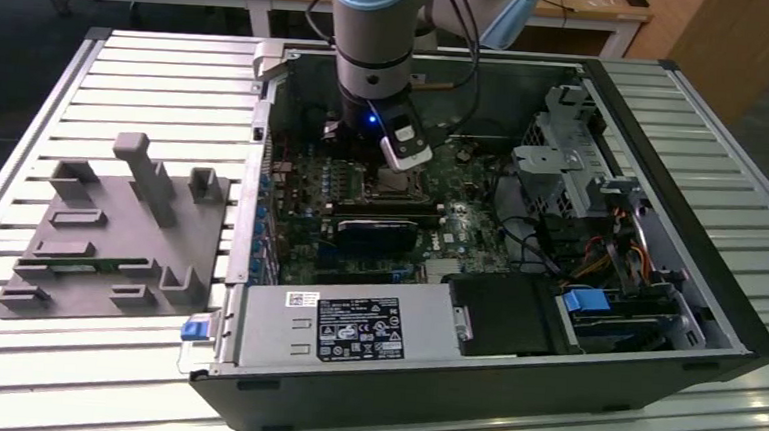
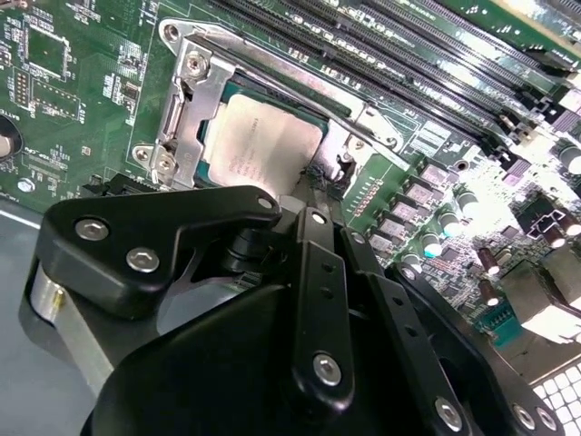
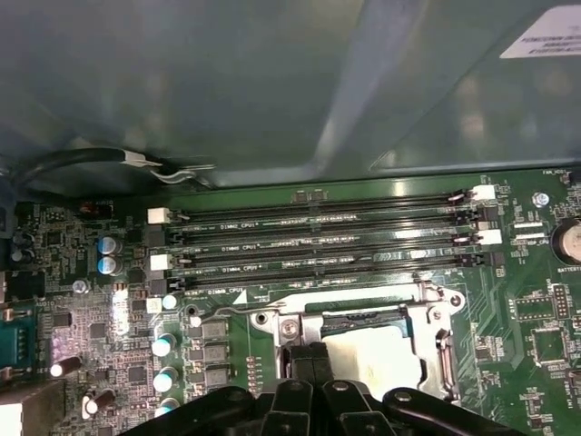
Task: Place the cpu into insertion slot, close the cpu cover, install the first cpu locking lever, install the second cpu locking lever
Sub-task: 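Close the cpu cover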
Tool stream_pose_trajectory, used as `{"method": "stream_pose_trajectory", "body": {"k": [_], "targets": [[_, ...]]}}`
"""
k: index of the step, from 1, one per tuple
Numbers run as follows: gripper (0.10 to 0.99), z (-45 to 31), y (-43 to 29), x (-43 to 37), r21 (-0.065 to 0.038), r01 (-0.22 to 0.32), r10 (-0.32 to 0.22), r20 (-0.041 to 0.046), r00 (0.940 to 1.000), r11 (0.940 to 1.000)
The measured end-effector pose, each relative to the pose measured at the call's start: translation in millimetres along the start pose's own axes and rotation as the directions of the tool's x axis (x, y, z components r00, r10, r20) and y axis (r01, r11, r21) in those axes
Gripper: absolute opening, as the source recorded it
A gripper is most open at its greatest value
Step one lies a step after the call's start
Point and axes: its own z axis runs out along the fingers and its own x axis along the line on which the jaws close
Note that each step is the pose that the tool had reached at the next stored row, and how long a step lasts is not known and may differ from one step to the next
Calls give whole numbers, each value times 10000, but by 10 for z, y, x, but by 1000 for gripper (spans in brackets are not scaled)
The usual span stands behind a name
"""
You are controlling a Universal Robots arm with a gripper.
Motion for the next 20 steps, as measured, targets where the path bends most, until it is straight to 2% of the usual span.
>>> {"method": "stream_pose_trajectory", "body": {"k": [4,8,20], "targets": [[106,-5,7,-16,-12,-4,4,-28,10000,10000],[106,-52,15,-19,-9,-11,10,-66,10000,10000],[106,-50,4,-24,21,-8,8,-65,10000,10000]]}}
